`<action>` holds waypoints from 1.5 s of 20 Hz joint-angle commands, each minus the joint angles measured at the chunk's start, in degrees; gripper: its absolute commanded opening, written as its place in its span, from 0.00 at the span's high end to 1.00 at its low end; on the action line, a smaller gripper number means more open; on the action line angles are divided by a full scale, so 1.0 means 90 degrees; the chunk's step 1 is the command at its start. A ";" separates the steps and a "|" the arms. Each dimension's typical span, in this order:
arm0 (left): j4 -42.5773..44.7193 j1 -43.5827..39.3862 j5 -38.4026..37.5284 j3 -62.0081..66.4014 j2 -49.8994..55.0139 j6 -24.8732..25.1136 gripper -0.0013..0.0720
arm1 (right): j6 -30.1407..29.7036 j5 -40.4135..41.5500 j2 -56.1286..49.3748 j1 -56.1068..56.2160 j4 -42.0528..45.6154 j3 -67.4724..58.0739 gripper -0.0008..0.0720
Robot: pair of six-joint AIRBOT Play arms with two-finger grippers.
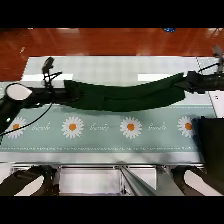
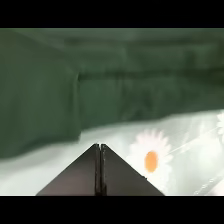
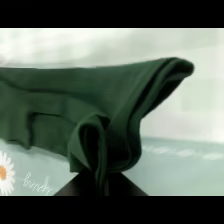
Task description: Fold the shirts.
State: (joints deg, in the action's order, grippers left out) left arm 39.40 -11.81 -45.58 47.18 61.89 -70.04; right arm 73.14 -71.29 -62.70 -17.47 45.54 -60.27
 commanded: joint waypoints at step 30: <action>0.0340 0.0913 -0.2771 0.2926 0.1615 -0.0274 0.95 | 0.1107 0.2091 0.0367 0.3684 -0.0712 0.0289 0.95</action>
State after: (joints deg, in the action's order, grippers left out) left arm 41.82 -15.90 -70.22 83.53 87.92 -76.47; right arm 83.59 -60.82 -49.21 6.02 40.42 -52.71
